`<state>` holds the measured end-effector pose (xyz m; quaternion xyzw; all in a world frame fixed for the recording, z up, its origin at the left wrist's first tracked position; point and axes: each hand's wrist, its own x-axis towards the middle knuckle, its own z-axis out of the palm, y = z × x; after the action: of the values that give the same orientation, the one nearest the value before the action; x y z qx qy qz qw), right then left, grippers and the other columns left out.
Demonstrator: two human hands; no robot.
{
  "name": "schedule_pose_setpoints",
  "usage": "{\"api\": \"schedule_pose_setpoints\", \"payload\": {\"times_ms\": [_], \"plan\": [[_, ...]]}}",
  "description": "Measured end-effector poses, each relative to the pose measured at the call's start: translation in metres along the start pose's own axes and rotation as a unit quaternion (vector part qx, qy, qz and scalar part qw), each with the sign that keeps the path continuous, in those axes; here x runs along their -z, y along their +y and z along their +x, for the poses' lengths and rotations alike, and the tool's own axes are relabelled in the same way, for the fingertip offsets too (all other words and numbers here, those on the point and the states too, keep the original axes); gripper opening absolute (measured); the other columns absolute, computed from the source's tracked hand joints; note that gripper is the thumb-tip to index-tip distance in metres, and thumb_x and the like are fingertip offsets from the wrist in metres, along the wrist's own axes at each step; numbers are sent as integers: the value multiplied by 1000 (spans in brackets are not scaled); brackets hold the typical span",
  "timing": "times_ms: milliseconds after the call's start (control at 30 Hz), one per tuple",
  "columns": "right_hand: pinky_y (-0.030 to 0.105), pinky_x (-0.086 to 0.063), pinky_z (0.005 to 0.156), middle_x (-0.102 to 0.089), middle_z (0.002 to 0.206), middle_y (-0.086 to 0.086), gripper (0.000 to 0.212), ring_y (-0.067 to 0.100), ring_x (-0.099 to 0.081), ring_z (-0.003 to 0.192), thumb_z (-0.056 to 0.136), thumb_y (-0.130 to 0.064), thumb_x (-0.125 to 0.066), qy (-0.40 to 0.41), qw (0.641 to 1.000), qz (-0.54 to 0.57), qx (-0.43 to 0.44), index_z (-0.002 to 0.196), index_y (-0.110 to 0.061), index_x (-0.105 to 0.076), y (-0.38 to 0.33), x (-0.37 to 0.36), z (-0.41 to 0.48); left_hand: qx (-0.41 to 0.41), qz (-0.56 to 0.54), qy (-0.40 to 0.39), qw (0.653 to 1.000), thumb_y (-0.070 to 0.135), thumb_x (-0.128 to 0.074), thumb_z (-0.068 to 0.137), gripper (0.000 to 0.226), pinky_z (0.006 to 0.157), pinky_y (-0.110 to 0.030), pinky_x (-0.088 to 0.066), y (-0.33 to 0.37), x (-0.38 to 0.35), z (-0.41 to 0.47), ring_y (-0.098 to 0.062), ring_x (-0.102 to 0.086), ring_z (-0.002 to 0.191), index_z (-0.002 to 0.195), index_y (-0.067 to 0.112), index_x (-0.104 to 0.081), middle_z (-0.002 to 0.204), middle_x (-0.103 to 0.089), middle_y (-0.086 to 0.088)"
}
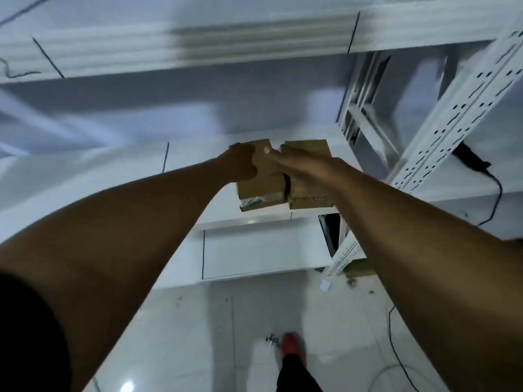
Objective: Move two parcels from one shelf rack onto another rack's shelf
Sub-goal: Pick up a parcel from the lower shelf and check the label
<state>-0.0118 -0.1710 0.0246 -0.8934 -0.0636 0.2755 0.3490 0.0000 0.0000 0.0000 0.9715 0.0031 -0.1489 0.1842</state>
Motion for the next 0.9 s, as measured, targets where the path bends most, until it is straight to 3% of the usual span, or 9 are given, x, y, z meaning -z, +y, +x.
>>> {"api": "schedule_pose_setpoints", "payload": {"times_ms": [167,267,333,467,567,633,700,800,900], "plan": [[49,-25,126,-10,174,15,86,37,-22,158,102,-66,-22,30,996,56,-59,165,-12,-1,18,-9,92,170,48,-47,983,77,-56,83,111,124,-60,-32,20,-49,69,-52,-21,158,171,22,-16,173,-22,-22],[53,-37,118,-29,168,16,80,39,-38,148,104,-60,-30,30,977,183,-109,164,-10,-12,27,-34,120,175,64,-59,981,68,-57,94,108,125,-74,-17,21,-80,84,-58,6,160,172,18,0,177,0,-26],[52,-45,111,-49,151,15,69,36,-53,132,106,-54,-34,56,961,240,-124,158,-9,-30,35,-45,127,222,19,-40,974,58,-60,96,109,120,-78,-25,26,-89,82,-53,15,162,171,17,8,176,16,-26],[49,-51,104,-65,117,16,56,29,-61,98,107,-53,-31,56,956,266,-113,130,-11,-59,44,-48,118,231,-11,42,972,63,-67,83,104,113,-69,-38,20,-83,65,-45,-11,161,166,20,-22,176,-11,-16],[39,-49,96,-68,130,20,42,29,-65,105,109,-37,-36,78,941,307,-123,112,-10,-68,41,-41,112,229,-147,114,955,70,-63,63,93,103,-55,-50,-10,-67,37,-41,-49,138,142,21,-57,149,-52,-13],[34,-45,95,-63,141,15,34,25,-61,114,109,-21,-41,94,926,346,-123,131,-10,-64,35,-34,107,235,-377,187,876,66,-61,64,76,86,-42,-56,-23,-52,15,-40,-67,119,122,17,-71,121,-71,-11],[37,-47,97,-59,145,13,36,24,-56,112,106,-19,-47,94,928,343,-114,139,-16,-60,32,-30,97,229,-595,199,745,53,-60,82,52,83,-40,-56,-28,-43,-6,-38,-69,115,115,15,-72,108,-73,-7],[49,-51,106,-66,134,5,23,24,-59,114,102,-36,-54,43,925,365,-97,116,-23,-67,23,-33,72,168,-790,138,574,53,-50,91,57,104,-58,-53,-34,-46,-35,-39,-62,125,131,15,-66,129,-70,-13],[58,-50,105,-76,116,7,30,35,-67,118,97,-50,-60,-49,846,528,-52,111,-25,-69,10,-40,47,57,-904,51,421,58,-46,88,73,115,-73,-34,-37,-67,-54,-50,-51,140,144,15,-61,145,-61,-22]]}}
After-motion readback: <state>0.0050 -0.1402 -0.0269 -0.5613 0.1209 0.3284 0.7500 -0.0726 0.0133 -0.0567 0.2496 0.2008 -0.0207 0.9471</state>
